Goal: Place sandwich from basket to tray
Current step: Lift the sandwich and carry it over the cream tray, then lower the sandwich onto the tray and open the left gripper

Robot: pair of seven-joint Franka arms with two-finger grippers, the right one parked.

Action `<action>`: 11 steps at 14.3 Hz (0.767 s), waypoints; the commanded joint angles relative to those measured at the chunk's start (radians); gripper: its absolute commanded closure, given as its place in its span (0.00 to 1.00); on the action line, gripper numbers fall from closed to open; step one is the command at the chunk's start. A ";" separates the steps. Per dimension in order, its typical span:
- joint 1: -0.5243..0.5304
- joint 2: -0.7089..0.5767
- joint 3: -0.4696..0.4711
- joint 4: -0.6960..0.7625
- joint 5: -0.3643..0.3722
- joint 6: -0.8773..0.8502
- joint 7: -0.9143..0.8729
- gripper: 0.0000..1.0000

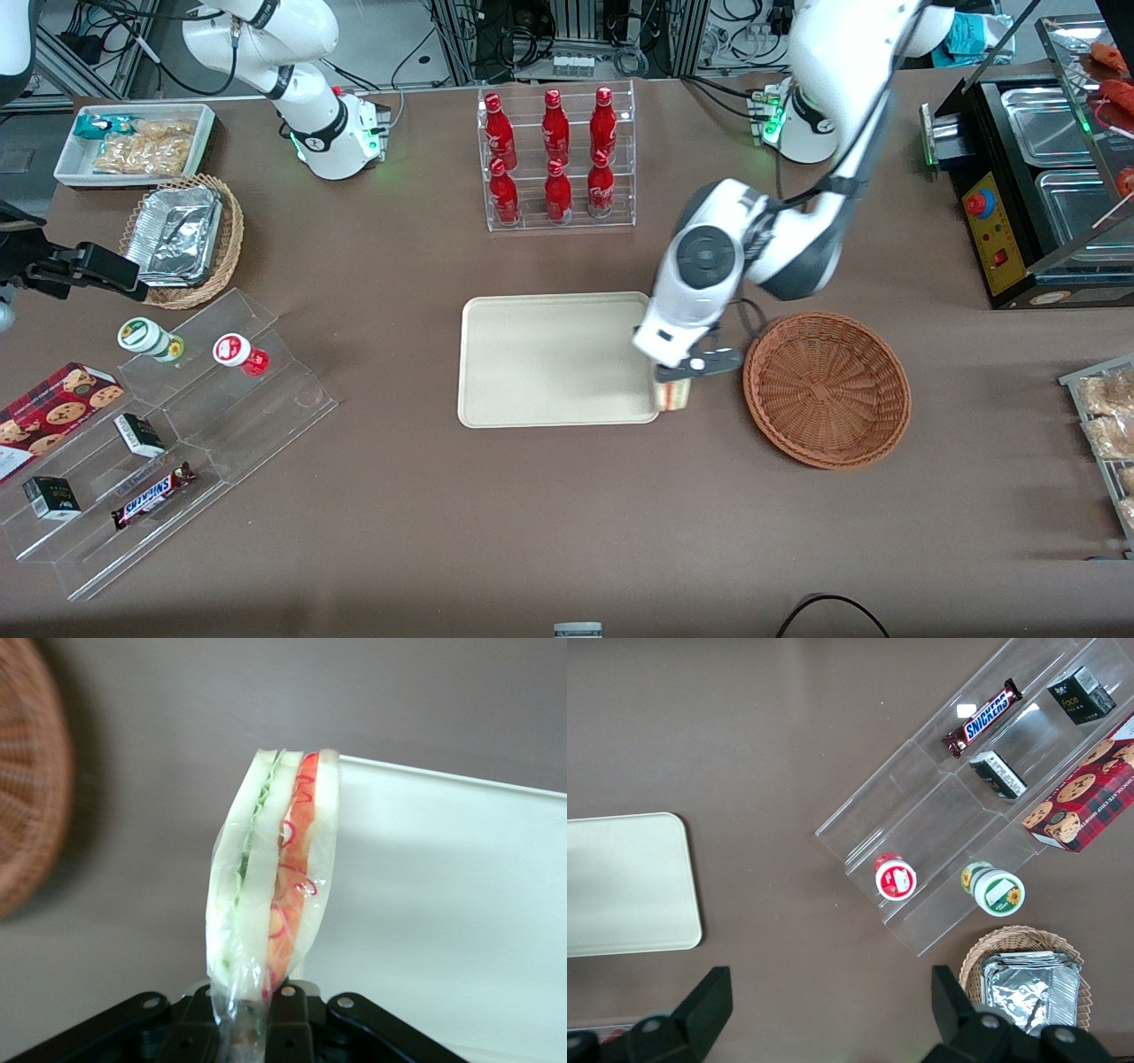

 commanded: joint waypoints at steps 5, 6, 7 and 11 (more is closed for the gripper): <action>-0.179 0.186 0.014 0.175 -0.017 0.082 -0.166 0.95; -0.196 0.202 0.014 0.175 -0.017 0.111 -0.187 0.95; -0.216 0.222 0.015 0.184 -0.013 0.136 -0.216 0.95; -0.241 0.259 0.015 0.213 -0.010 0.148 -0.227 0.93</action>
